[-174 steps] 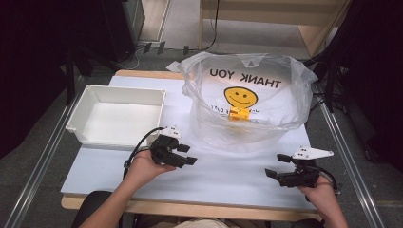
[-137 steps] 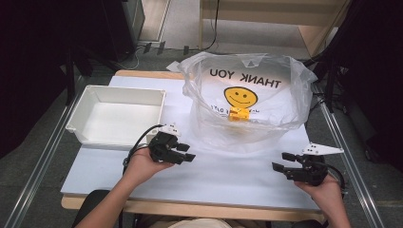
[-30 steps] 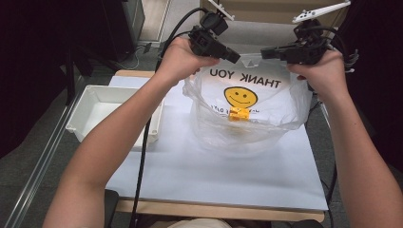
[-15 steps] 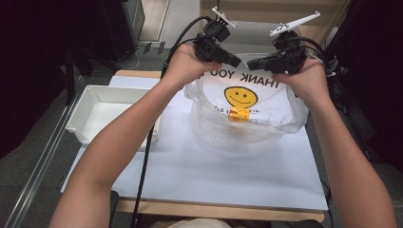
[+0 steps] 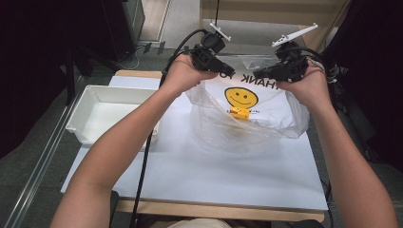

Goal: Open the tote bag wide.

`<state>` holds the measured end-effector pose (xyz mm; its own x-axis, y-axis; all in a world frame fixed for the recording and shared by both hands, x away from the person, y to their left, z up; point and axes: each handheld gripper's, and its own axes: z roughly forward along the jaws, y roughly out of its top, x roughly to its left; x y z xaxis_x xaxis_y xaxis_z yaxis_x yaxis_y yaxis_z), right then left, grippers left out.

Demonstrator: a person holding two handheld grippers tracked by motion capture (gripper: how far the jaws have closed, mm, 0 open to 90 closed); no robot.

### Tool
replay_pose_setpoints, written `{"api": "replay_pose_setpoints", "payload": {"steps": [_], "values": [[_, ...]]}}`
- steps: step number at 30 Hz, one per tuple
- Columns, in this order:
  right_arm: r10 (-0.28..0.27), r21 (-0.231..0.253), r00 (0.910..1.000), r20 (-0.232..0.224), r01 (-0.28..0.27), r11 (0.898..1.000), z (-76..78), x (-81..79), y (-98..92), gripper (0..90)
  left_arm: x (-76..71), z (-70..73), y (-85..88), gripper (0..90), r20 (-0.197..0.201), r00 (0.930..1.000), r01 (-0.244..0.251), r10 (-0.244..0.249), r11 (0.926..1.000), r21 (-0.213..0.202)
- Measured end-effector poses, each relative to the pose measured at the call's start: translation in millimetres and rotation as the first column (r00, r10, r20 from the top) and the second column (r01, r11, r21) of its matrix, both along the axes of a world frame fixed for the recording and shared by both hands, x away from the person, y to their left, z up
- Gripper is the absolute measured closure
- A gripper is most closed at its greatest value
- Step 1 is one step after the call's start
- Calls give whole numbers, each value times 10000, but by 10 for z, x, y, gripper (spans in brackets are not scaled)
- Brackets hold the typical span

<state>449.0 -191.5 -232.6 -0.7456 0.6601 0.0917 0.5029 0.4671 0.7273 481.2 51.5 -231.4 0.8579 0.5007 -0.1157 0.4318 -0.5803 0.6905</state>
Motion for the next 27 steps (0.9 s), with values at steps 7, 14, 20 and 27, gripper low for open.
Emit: {"api": "replay_pose_setpoints", "payload": {"steps": [7, 14, 20, 27], "values": [[-368, 3, 9993, 4, 368, 9993, -100, 15, -160, 900, 67, -162, 92, 851, -213, 9993, -295, 298, 9995, 148], [-721, 15, 9972, -215, 722, 9974, -252, 15, -268, 900, 98, -287, 191, 843, -304, 9979, -574, 579, 9982, 186], [-1074, -46, 9941, -169, 1073, 9942, -374, 15, -358, 900, 128, -335, 281, 840, -279, 9965, -773, 782, 9965, 325], [-1549, -6, 9873, -342, 1550, 9879, -469, 41, -457, 898, 181, -452, 376, 837, -463, 9925, -1113, 1129, 9931, 362]]}}
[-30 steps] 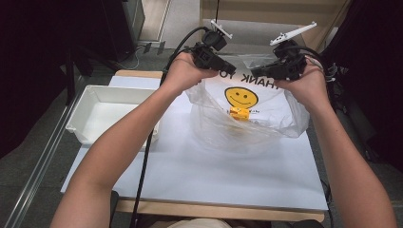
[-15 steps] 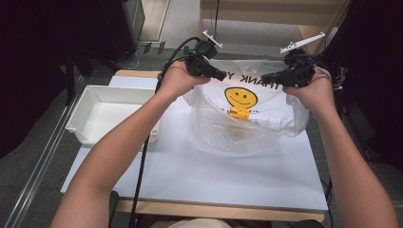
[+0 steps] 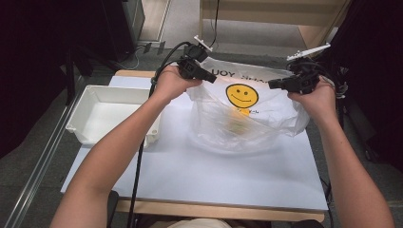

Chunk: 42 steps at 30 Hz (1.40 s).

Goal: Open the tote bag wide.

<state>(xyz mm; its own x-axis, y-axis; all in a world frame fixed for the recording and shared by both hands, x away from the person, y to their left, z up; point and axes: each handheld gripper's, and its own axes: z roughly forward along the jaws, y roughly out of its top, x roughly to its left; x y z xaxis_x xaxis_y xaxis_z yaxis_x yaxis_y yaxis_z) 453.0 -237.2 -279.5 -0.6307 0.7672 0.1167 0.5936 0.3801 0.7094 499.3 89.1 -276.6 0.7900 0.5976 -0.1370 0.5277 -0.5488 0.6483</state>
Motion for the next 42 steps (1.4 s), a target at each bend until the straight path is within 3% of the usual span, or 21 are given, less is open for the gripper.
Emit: {"api": "replay_pose_setpoints", "payload": {"steps": [11, 20, 26, 30, 42], "values": [[-25, 107, 9997, -244, 28, 9999, -132, 13, -15, 892, 39, -96, 43, 837, -153, 9997, -160, 163, 9996, 234], [-71, 353, 9996, -260, 80, 9993, -234, 2, -44, 886, 91, -292, 169, 833, -678, 9959, -590, 603, 9980, 204], [-151, 562, 9992, -366, 172, 9983, -320, 2, -40, 885, 79, -378, 171, 827, -765, 9952, -591, 607, 9980, 222], [-113, 670, 9983, -571, 151, 9976, -414, 7, -34, 885, 72, -431, 158, 826, -780, 9956, -477, 518, 9974, 534], [-338, 970, 9974, -643, 400, 9945, -607, 2, -80, 885, 63, -596, 159, 826, -1055, 9923, -608, 653, 9971, 447]]}}
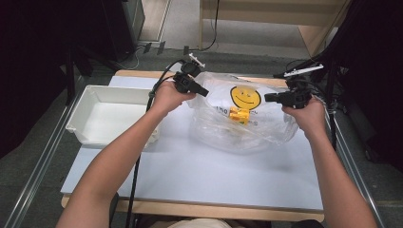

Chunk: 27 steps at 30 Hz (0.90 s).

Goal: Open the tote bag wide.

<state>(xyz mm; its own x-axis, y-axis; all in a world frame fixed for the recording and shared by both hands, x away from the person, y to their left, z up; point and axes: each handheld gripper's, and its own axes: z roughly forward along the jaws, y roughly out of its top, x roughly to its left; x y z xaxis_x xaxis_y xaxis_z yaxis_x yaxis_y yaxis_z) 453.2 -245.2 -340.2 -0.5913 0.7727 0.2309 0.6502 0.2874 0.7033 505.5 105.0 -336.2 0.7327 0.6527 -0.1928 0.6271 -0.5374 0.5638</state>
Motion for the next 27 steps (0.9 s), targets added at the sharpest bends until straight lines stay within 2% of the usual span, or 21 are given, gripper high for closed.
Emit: {"api": "replay_pose_setpoints", "payload": {"steps": [1, 4, 11, 16, 19, 21, 27], "values": [[7, -21, 10000, 43, -7, 10000, -15, 2, -4, 885, 2, -14, 2, 825, 18, 10000, 29, -29, 10000, 22], [-5, -26, 10000, 100, 6, 10000, -60, 6, -2, 885, 1, -63, 11, 827, -29, 10000, -85, 84, 9994, -327], [-45, -2, 9996, 269, 45, 10000, -177, 11, -1, 885, -7, -166, 26, 830, 16, 9998, -213, 214, 9987, -466], [-94, 58, 9996, 284, 92, 9999, -249, 21, -12, 885, -25, -235, 23, 831, 189, 9989, -404, 420, 9962, -772], [-38, 240, 9988, 497, 26, 9997, -325, 17, -32, 885, -32, -291, 17, 831, 157, 9989, -438, 451, 9962, -757], [-49, 202, 9991, 429, 40, 9998, -361, 20, -34, 885, -33, -314, 16, 830, 154, 9987, -478, 489, 9964, -701], [-84, 312, 9996, 267, 76, 9995, -482, 35, -21, 873, -40, -403, 23, 830, 200, 9971, -717, 739, 9931, -932]]}}
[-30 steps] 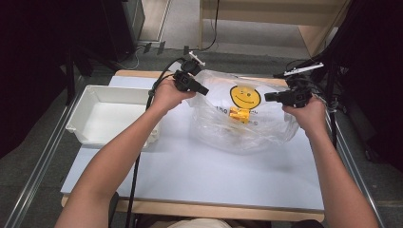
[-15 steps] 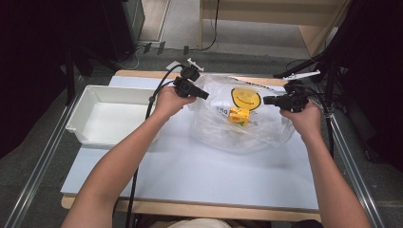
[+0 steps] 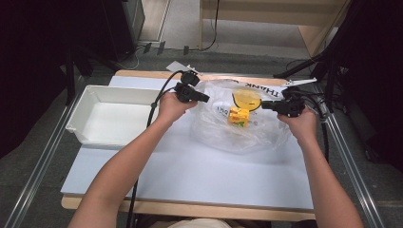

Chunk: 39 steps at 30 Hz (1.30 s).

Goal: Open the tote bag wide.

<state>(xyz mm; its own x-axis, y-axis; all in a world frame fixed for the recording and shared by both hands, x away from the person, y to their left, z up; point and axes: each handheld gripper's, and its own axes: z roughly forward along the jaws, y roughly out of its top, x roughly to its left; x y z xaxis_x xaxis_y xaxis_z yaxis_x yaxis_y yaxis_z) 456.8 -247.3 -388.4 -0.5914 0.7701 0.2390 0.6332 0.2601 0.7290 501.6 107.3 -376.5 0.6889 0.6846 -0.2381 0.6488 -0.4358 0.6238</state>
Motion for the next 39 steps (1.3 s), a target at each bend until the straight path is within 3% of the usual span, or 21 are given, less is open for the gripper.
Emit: {"api": "replay_pose_setpoints", "payload": {"steps": [10, 14, 20, 25, 39], "values": [[-311, 28, 9994, -167, 312, 9995, -147, 13, 8, 874, -48, -171, -4, 833, 463, 9948, -909, 910, 9958, -50], [-404, 119, 9988, -274, 408, 9991, -208, 17, 10, 870, -53, -264, -12, 827, 321, 9938, -1071, 1066, 9941, 146], [-459, 126, 9982, -381, 464, 9988, -281, 16, 25, 869, -60, -405, -7, 821, 130, 9911, -1328, 1328, 9911, -31], [-555, 44, 9980, -303, 556, 9984, -375, 16, 30, 869, -72, -534, -5, 814, 191, 9893, -1451, 1447, 9892, 201], [-1080, -323, 9907, -830, 1056, 9939, -673, 39, -82, 891, -43, -771, 102, 805, 395, 9783, -2057, 2033, 9761, 706]]}}
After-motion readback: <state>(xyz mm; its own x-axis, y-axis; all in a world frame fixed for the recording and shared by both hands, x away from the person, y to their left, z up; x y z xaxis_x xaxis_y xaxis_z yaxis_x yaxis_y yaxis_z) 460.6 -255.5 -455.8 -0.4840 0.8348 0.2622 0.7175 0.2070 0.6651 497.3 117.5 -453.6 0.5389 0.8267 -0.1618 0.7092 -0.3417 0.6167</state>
